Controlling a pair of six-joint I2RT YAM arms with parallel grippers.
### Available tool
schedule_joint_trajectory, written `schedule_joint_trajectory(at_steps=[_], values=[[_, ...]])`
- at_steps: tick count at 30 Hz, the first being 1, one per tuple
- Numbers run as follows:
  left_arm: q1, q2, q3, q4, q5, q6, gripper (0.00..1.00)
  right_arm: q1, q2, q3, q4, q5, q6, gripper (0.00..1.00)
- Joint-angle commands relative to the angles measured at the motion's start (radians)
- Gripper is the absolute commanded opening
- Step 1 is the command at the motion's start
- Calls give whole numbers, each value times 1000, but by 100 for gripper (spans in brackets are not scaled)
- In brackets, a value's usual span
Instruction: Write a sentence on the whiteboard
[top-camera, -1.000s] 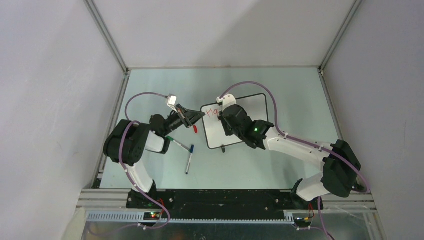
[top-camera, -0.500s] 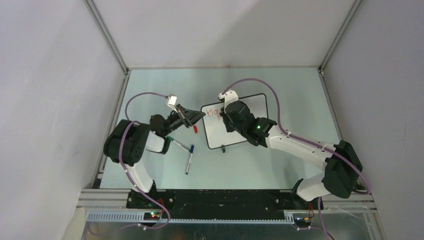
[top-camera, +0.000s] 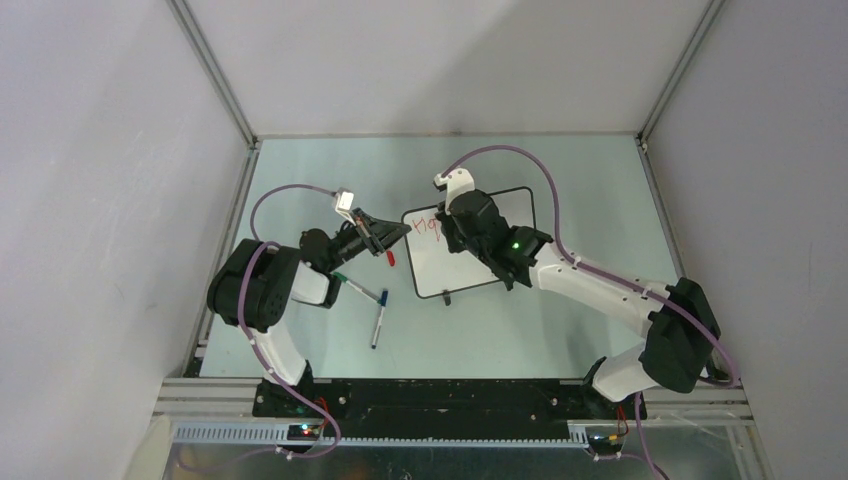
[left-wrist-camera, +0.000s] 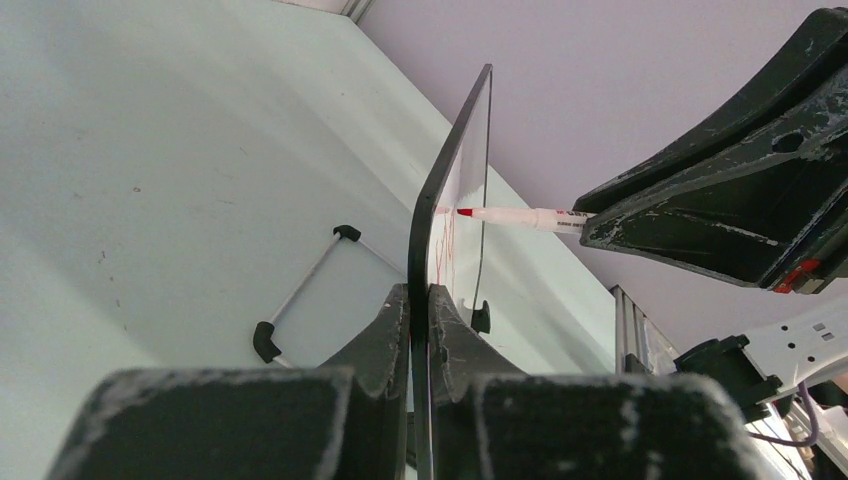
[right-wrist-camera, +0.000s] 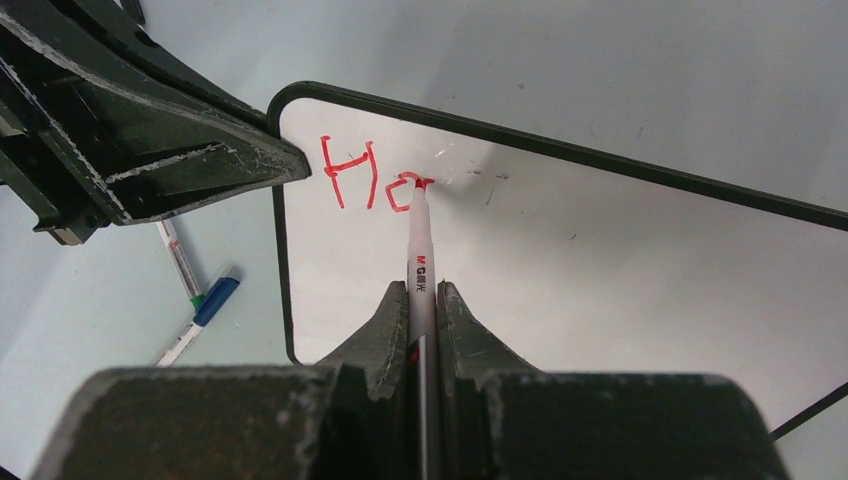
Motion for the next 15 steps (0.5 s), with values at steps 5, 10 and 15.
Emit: schedule_joint_trajectory(at_steps=[5, 10, 15], values=[[-13, -2, 18, 28, 19, 47, 0, -8, 12, 44, 23, 3, -10, 0], [-14, -3, 18, 29, 19, 47, 0, -12, 16, 45, 23, 6, -9, 0], [-13, -3, 19, 28, 19, 47, 0, -15, 24, 44, 18, 14, -9, 0]])
